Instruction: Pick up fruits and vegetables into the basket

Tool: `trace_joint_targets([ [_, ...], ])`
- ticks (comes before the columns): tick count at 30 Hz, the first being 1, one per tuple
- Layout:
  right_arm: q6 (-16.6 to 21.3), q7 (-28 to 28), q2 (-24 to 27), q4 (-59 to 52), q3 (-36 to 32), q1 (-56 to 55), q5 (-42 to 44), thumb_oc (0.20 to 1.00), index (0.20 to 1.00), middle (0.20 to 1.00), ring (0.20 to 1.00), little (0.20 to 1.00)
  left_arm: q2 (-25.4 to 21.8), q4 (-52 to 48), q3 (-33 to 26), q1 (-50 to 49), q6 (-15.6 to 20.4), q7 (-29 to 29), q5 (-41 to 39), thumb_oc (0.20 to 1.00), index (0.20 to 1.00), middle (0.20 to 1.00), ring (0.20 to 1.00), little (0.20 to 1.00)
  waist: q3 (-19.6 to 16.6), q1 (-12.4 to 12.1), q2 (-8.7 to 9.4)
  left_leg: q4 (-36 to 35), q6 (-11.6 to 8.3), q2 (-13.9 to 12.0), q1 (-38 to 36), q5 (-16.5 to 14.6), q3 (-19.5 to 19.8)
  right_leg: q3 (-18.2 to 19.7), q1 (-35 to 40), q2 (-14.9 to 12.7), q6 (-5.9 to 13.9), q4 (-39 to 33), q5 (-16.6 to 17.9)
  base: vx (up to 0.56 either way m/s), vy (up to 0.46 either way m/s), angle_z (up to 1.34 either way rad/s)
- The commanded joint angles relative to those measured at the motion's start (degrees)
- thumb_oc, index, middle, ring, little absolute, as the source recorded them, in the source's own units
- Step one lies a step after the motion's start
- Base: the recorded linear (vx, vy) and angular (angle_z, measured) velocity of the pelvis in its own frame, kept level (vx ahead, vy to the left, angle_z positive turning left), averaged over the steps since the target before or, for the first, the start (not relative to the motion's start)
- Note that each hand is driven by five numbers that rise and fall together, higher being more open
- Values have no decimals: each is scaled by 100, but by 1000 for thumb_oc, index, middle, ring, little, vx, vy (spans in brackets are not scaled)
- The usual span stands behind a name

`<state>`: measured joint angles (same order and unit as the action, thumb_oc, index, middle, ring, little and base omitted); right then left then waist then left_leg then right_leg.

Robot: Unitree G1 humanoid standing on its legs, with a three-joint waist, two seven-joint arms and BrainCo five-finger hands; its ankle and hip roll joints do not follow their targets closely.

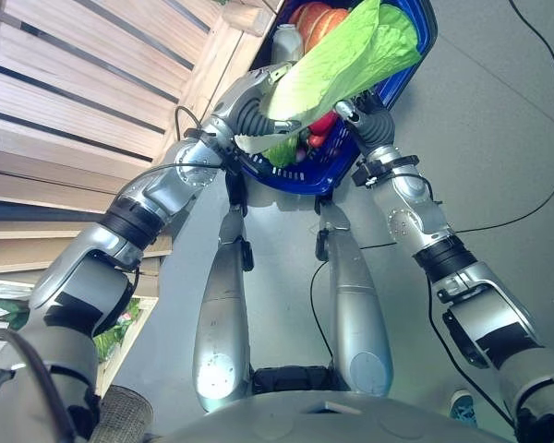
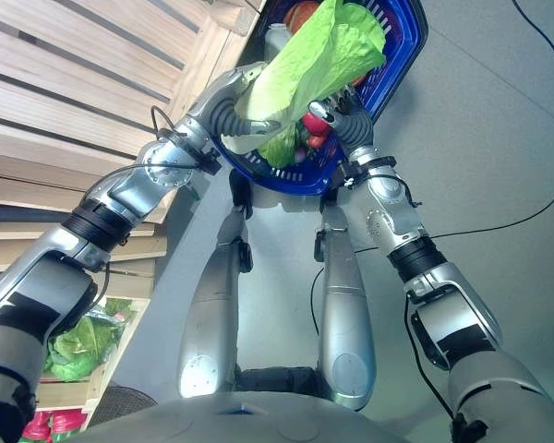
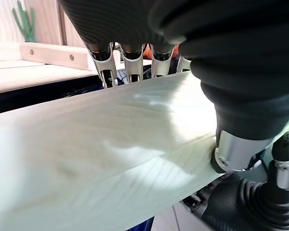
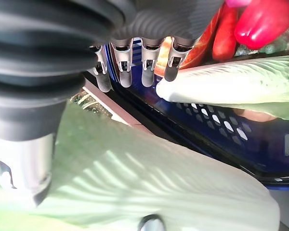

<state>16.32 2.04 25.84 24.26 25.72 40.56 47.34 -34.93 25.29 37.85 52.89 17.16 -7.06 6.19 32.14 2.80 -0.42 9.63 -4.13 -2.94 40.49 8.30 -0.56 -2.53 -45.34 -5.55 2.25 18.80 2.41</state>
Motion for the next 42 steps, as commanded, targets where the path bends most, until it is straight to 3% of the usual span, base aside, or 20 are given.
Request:
trace_joint_targets([
  [1,365,282,-160,-829,42,114,153,1000,1000,1000,1000,1000,156,-592,103,-45,111,170,-60,200,200,200,200,200,-235,-64,130,385,9,308,134,-485,-53,-237,244,96,448,-287,154,0,0,0],
  [10,361,488,-172,-1062,-11,92,392,1000,1000,1000,1000,1000,157,-429,71,-146,-667,373,-277,200,200,200,200,200,-235,-63,140,362,12,305,114,-469,-51,-256,267,94,467,-309,166,0,0,0],
  [20,295,1051,-185,-1239,-92,5,1078,1000,1000,1000,1000,1000,92,-397,82,-226,-857,570,-179,200,200,200,200,200,-235,-68,138,363,11,301,106,-471,-46,-285,282,71,481,-320,168,0,0,0],
  [21,299,1072,-197,-1267,-98,-10,1064,934,934,934,934,934,88,-409,91,-228,-874,601,-168,200,200,200,200,200,-235,-69,137,366,11,305,105,-471,-41,-291,288,67,483,-321,167,0,0,0],
  [23,340,1127,-214,-1278,-103,-15,1050,200,200,200,200,200,98,-397,103,-226,-880,631,-137,200,200,200,200,200,-235,-64,139,355,11,302,100,-467,-44,-291,293,68,481,-333,173,0,0,0],
  [42,275,1223,-253,-1367,52,39,900,200,200,200,200,200,140,-453,254,-147,-982,763,-19,200,200,200,200,200,-235,-62,147,356,19,311,121,-472,-51,-314,282,51,486,-359,181,0,0,0],
])
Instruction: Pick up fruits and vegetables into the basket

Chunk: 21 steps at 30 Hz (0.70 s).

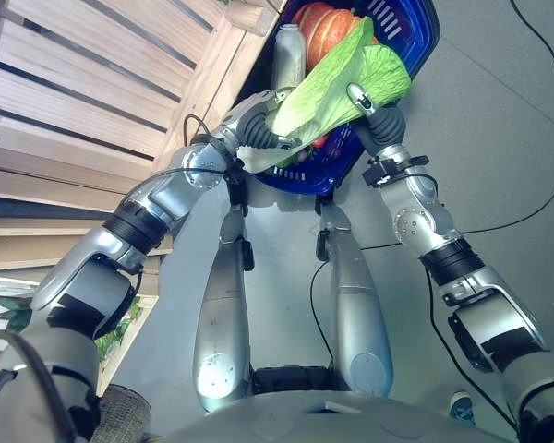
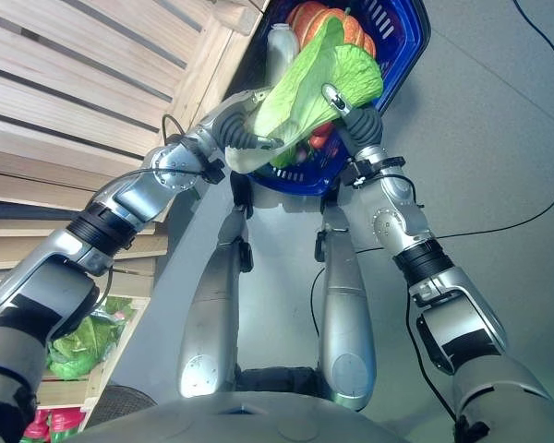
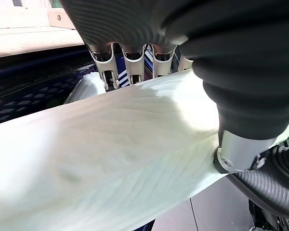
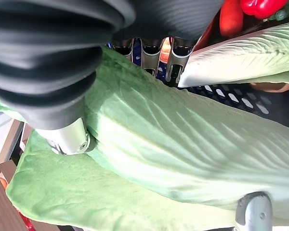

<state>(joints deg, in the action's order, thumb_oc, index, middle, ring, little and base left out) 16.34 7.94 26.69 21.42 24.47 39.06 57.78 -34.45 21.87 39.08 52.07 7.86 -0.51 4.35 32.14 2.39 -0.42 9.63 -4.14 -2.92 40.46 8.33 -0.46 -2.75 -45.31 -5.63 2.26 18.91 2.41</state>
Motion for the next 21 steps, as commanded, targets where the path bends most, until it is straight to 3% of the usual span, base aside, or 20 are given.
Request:
trace_joint_targets([
  [1,270,624,-339,-1090,183,195,-154,200,200,200,200,200,90,-119,134,-66,-59,91,160,200,200,200,200,200,-235,-22,148,357,18,308,124,-476,-60,-292,280,56,486,-373,184,0,0,0],
  [2,275,618,-351,-1087,193,193,-161,200,200,200,200,200,99,-128,125,-77,-85,48,166,200,200,200,200,200,-235,-24,149,355,18,308,119,-478,-57,-291,284,55,487,-377,185,0,0,0],
  [3,285,603,-358,-1085,204,191,-165,200,200,200,200,200,113,-133,119,-86,-116,-56,157,467,467,467,467,467,-235,-25,149,359,18,312,118,-479,-55,-291,287,54,486,-380,184,0,0,0],
  [4,287,601,-358,-1085,206,191,-163,200,200,200,200,200,114,-134,119,-87,-116,-67,153,467,467,467,467,467,-235,-25,149,360,18,312,118,-479,-55,-291,288,54,486,-380,184,0,0,0],
  [5,301,588,-366,-1075,208,189,-170,200,200,200,200,200,140,-98,77,-101,-104,-214,145,1000,1000,1000,1000,1000,-235,-29,148,348,24,318,108,-477,-52,-293,294,57,484,-384,183,0,0,0],
  [9,362,557,-351,-1043,199,182,-155,200,200,200,200,200,153,-77,-28,-188,88,-756,11,1000,1000,1000,1000,1000,-235,-50,144,347,20,323,103,-475,-37,-297,309,55,483,-388,179,0,0,0],
  [15,416,515,-479,-1024,58,109,-277,200,200,200,200,200,403,-25,-695,-532,690,-2097,-265,1000,1000,1000,1000,1000,-235,-107,177,352,29,346,98,-489,12,-305,310,78,462,-359,150,-2,-4,1],
  [21,437,421,-586,-1047,-120,61,-415,200,200,200,200,200,612,-5,-1273,-772,951,-2838,-360,1000,1000,1000,1000,1000,-235,-158,200,361,33,380,76,-496,64,-332,334,89,437,-331,127,-8,-23,4],
])
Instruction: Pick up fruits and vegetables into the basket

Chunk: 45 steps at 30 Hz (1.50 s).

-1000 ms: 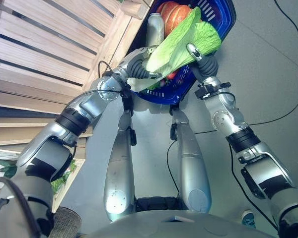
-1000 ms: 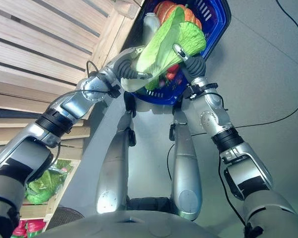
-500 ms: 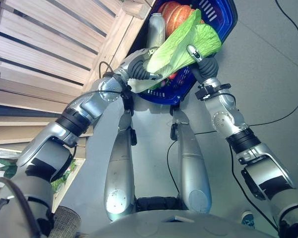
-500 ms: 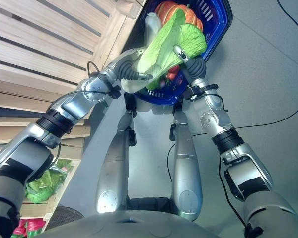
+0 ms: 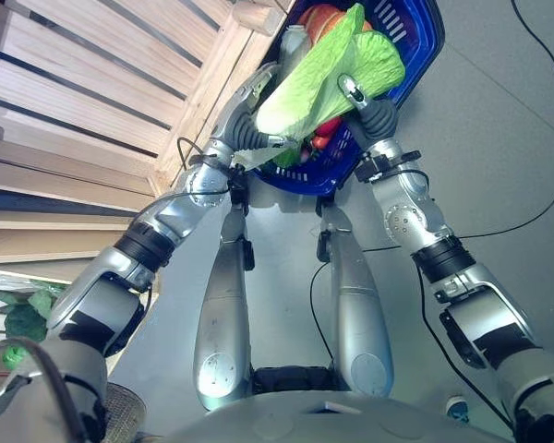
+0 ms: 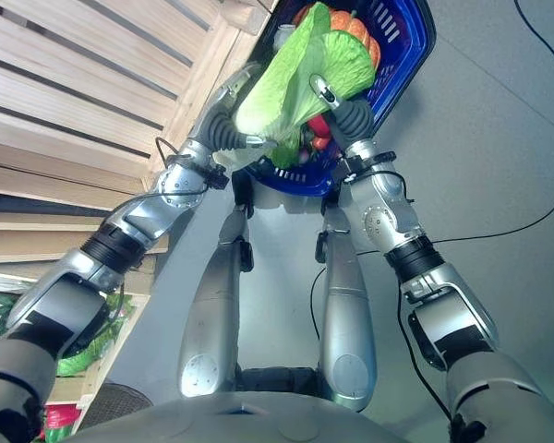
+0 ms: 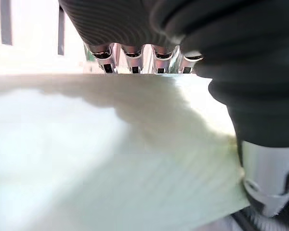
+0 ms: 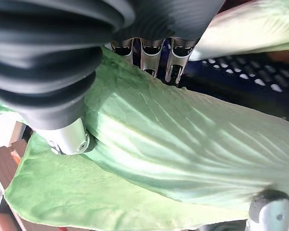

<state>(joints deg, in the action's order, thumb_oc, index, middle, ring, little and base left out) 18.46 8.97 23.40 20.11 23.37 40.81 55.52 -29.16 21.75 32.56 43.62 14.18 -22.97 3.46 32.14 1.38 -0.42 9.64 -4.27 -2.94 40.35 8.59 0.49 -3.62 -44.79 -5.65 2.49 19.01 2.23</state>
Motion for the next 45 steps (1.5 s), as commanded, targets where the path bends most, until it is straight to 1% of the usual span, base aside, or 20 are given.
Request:
trace_joint_targets([
  [1,228,304,-255,-922,-36,-113,-204,200,200,200,200,200,101,29,-712,56,337,-701,-318,1000,1000,1000,1000,1000,-235,-59,203,356,45,383,89,-520,-28,-245,280,96,408,-339,140,0,0,0],
  [2,218,298,-243,-939,-75,-119,-203,200,200,200,200,200,110,52,-805,30,378,-874,-360,1000,1000,1000,1000,1000,-235,-57,206,360,43,384,88,-519,-26,-240,282,102,402,-331,135,0,0,0],
  [6,228,250,-220,-942,-165,-138,-255,200,200,200,200,200,115,195,-1103,0,437,-1147,-534,1000,1000,1000,1000,1000,-235,-51,197,374,40,391,71,-524,-32,-242,295,113,383,-306,107,0,0,0],
  [8,244,188,-196,-938,-240,-140,-310,200,200,200,200,200,132,331,-1282,-31,522,-1354,-646,1000,1000,1000,1000,1000,-235,-44,185,380,40,395,42,-528,-29,-234,313,121,371,-283,90,0,0,0],
  [12,262,36,-144,-903,-327,-112,-482,200,200,200,200,200,132,503,-1495,-34,565,-1487,-818,1000,1000,1000,1000,1000,-235,-33,171,374,33,392,24,-524,-34,-222,327,132,360,-275,72,0,0,0],
  [16,197,-314,-14,-786,-413,-52,-841,200,200,200,200,200,121,752,-1655,-16,568,-1617,-974,1000,1000,1000,1000,1000,-235,-17,155,385,26,389,32,-519,-48,-216,317,138,349,-255,60,0,0,0],
  [17,197,-314,-14,-786,-413,-52,-841,200,200,200,200,200,121,752,-1655,-16,568,-1617,-974,1000,1000,1000,1000,1000,-235,-17,155,385,26,389,32,-519,-48,-216,317,138,349,-255,60,0,0,0],
  [23,121,-771,141,-376,-404,84,-964,200,200,200,200,200,112,1278,-1680,121,595,-1755,-1097,1000,1000,1000,1000,1000,-235,10,135,399,14,379,39,-512,-72,-209,308,146,326,-232,33,0,0,0],
  [25,75,-1112,221,-105,-394,167,-1140,200,200,200,200,200,102,1468,-1652,161,634,-1783,-1172,1000,1000,1000,1000,1000,-235,13,115,395,13,373,27,-509,-82,-204,314,151,314,-222,21,0,34,0],
  [29,34,-1429,305,152,-383,258,-1269,200,200,200,200,200,65,1580,-1624,201,649,-1776,-1211,1000,1000,1000,1000,1000,-235,6,97,385,9,368,21,-502,-88,-210,312,149,309,-215,15,0,0,0],
  [30,-13,-1597,350,270,-397,302,-1388,200,200,200,200,200,50,1625,-1612,206,667,-1778,-1244,1000,1000,1000,1000,1000,-235,3,83,382,9,370,25,-498,-89,-215,304,148,306,-210,14,0,0,0],
  [33,-17,-1741,434,491,-416,362,-1498,200,200,200,200,200,20,1684,-1604,234,686,-1758,-1296,1000,1000,1000,1000,1000,-235,-2,69,390,6,373,26,-503,-87,-219,304,142,308,-197,4,0,0,0],
  [39,-240,-2261,560,900,-415,585,-1947,200,200,200,200,200,-29,1835,-1550,375,657,-1711,-1372,1000,1000,1000,1000,1000,-235,-12,49,441,1,377,63,-513,-92,-228,270,134,300,-152,-5,0,0,0],
  [41,-272,-2335,575,967,-404,632,-1991,200,200,200,200,200,-32,1856,-1535,393,658,-1707,-1372,1000,1000,1000,1000,1000,-235,-18,44,450,0,378,72,-515,-89,-232,259,129,301,-144,-4,0,0,0],
  [45,-390,-2738,609,1403,-413,887,-2094,200,200,200,200,200,-38,2020,-1467,490,661,-1631,-1450,1000,1000,1000,1000,1000,-235,-47,1,494,-3,391,87,-531,-74,-241,235,118,297,-90,-20,0,0,0],
])
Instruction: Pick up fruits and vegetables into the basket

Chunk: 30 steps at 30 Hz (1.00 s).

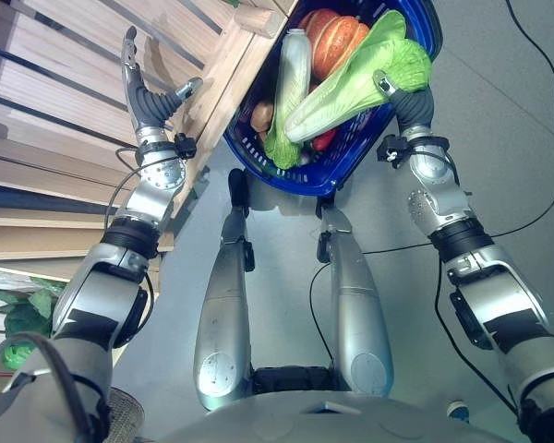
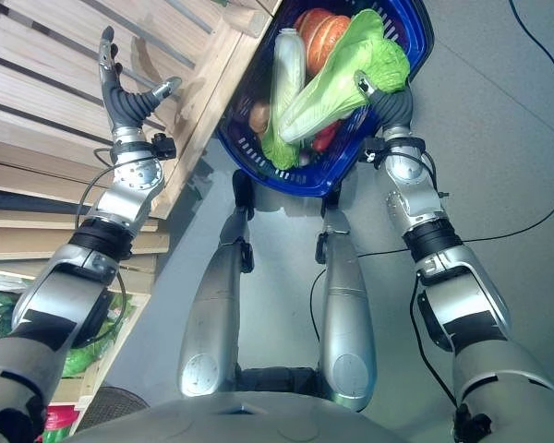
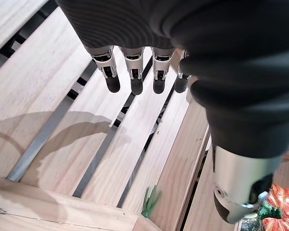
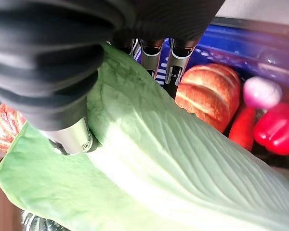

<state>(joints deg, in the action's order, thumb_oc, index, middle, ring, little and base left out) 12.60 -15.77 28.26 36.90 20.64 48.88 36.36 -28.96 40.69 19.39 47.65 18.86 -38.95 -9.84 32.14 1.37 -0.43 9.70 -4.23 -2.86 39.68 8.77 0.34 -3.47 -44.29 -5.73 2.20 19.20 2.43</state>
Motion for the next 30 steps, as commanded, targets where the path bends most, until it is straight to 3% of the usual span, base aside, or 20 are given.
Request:
trace_joint_targets([
  [1,182,-299,118,-207,-145,108,-208,200,200,200,200,200,-57,150,-135,108,185,-25,-132,1000,1000,1000,1000,1000,-235,-50,-5,490,-6,384,151,-552,-56,-257,190,121,329,-107,-42,0,0,0],
  [11,-431,-327,142,735,220,844,-1002,200,200,200,200,200,-26,390,32,374,153,148,-212,1000,1000,1000,1000,1000,-235,-153,-106,616,-1,420,260,-571,-20,-309,84,75,317,-4,-61,0,0,0],
  [18,-1044,238,5,2052,512,1486,-1095,200,200,200,200,200,53,592,223,620,216,339,-253,1000,1000,1000,1000,1000,-235,-304,-216,697,8,465,356,-570,40,-379,16,37,291,65,-91,6,-4,1],
  [25,-1394,577,-46,2875,706,1864,-1282,200,200,200,200,200,116,618,381,736,226,406,-253,1000,1000,1000,1000,1000,-235,-423,-292,777,28,481,472,-569,91,-433,-101,18,275,178,-117,16,-12,5],
  [26,-1522,612,-46,3019,715,1939,-1267,464,464,464,464,464,122,632,411,756,233,424,-250,1000,1000,1000,1000,1000,-235,-450,-301,806,32,494,499,-573,111,-446,-125,15,271,208,-125,17,-23,6],
  [27,-1568,589,-52,3075,713,1968,-1265,893,893,893,893,893,138,628,426,762,224,419,-241,1000,1000,1000,1000,1000,-235,-462,-308,814,38,505,509,-576,123,-451,-138,17,267,221,-129,16,-21,9],
  [28,-1615,575,-58,3103,716,1985,-1251,1000,1000,1000,1000,1000,149,625,436,764,219,413,-240,1000,1000,1000,1000,1000,-235,-467,-313,823,40,511,516,-577,128,-452,-145,18,265,229,-132,10,-7,9],
  [30,-1709,573,-61,3175,725,2023,-1257,1000,1000,1000,1000,1000,166,629,446,754,233,400,-232,1000,1000,1000,1000,1000,-235,-475,-322,838,44,518,522,-578,131,-449,-153,24,261,243,-131,10,6,6],
])
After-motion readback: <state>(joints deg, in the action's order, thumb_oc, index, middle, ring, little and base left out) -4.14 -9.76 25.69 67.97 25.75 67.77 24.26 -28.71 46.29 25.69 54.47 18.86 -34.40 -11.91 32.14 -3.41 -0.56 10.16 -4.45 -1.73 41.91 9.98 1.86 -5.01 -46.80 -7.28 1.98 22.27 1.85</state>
